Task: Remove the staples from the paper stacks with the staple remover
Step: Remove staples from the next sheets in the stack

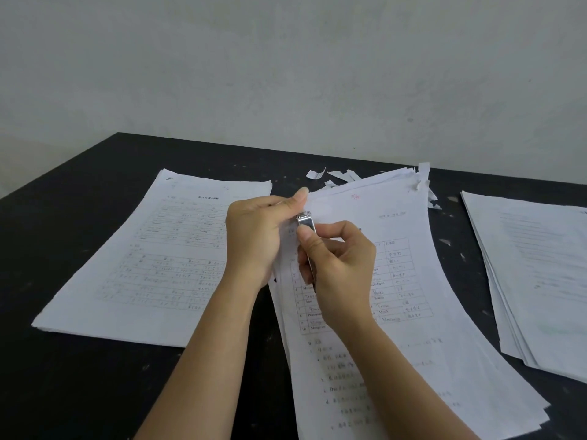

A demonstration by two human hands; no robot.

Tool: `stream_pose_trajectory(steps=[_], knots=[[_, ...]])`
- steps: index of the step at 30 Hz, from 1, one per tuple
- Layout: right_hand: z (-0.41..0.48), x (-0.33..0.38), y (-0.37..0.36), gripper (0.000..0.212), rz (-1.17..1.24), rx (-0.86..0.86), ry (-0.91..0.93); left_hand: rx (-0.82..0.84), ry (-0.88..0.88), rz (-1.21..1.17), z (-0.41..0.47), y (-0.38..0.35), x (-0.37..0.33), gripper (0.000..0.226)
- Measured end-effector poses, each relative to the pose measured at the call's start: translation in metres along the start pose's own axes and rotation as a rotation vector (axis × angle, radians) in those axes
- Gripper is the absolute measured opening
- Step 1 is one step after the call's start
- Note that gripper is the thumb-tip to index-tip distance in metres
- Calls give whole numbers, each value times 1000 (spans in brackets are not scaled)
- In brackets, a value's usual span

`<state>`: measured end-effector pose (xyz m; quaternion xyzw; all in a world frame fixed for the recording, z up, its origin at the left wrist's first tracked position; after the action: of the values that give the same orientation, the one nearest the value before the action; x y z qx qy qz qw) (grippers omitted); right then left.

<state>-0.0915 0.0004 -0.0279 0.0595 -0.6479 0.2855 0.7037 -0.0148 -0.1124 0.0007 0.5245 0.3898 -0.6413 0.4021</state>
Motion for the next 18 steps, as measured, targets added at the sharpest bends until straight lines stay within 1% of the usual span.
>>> stream_pose_trajectory(steps=[4,6,10,14,18], knots=[[5,3,0,20,12,29,1,13,38,-53,-1,-1,2,28],[7,7,1,21,-56,33,53,14,49,-56,0,-1,4,30],[4,18,4,26,-295,-6,249,-22,23,7,0,0,5,28],[-4,32,2,19,-430,-22,479,-44,5,44,-1,0,4,30],[-16,48,-7,22,-587,-68,734,-98,38,17,0,5,7,28]])
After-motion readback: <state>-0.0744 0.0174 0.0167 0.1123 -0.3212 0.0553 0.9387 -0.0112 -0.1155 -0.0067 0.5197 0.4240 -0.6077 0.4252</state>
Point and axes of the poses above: each hand's wrist, its own z-axis towards the middle knuckle, its own y-axis out of the back of the hand, x = y × z, the point moved 10 cm from there along z, towards the middle knuckle, and after that the axes turned 8 degrees about -x, right-handed, at the moved point
